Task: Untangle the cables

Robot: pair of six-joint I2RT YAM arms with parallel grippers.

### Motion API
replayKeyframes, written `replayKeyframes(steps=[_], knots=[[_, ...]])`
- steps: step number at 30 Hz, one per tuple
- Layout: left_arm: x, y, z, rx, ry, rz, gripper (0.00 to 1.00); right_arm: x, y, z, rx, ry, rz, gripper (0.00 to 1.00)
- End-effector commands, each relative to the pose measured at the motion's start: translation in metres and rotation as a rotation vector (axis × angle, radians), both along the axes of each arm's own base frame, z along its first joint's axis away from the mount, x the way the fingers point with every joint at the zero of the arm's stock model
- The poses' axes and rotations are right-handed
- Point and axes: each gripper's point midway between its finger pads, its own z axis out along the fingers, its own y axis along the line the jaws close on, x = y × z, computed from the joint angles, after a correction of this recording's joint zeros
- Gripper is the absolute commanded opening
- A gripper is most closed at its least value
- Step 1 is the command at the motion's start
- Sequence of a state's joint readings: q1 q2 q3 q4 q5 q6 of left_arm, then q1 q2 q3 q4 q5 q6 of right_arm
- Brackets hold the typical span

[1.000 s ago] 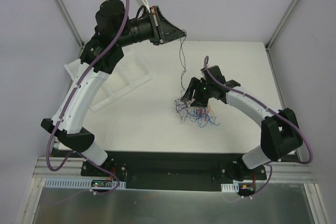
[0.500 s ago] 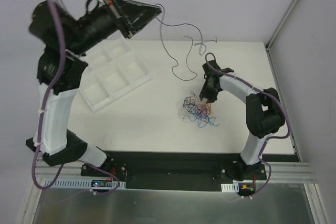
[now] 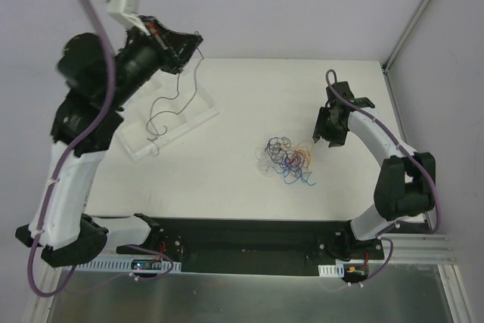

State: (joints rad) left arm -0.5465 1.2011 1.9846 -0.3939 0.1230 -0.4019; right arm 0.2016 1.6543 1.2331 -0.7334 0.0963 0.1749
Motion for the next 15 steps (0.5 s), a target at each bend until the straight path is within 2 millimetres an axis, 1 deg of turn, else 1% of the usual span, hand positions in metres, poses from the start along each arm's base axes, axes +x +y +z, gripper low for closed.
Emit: replayKeyframes(steps=[1, 3, 4, 6, 8, 11, 15], knots=[[0.055, -0.005, -0.082, 0.097, 0.236, 0.086, 0.00, -0.032, 0.022, 0.046, 0.121, -0.092, 0.123, 0.54], [0.065, 0.000, -0.101, 0.102, 0.286, 0.115, 0.00, -0.045, 0.027, 0.050, 0.151, -0.107, 0.134, 0.55], [0.069, 0.003, -0.107, 0.101, 0.304, 0.130, 0.00, -0.054, 0.031, 0.050, 0.160, -0.098, 0.145, 0.55], [0.078, 0.007, -0.122, 0.113, 0.338, 0.152, 0.00, -0.066, 0.034, 0.054, 0.183, -0.093, 0.145, 0.55], [0.087, 0.011, -0.135, 0.122, 0.371, 0.177, 0.00, -0.075, 0.039, 0.059, 0.216, -0.095, 0.144, 0.55], [0.099, 0.013, -0.148, 0.115, 0.416, 0.195, 0.00, -0.082, 0.038, 0.063, 0.227, -0.121, 0.134, 0.55], [0.119, 0.011, -0.157, 0.111, 0.454, 0.204, 0.00, -0.086, 0.035, 0.070, 0.220, -0.143, 0.143, 0.55]])
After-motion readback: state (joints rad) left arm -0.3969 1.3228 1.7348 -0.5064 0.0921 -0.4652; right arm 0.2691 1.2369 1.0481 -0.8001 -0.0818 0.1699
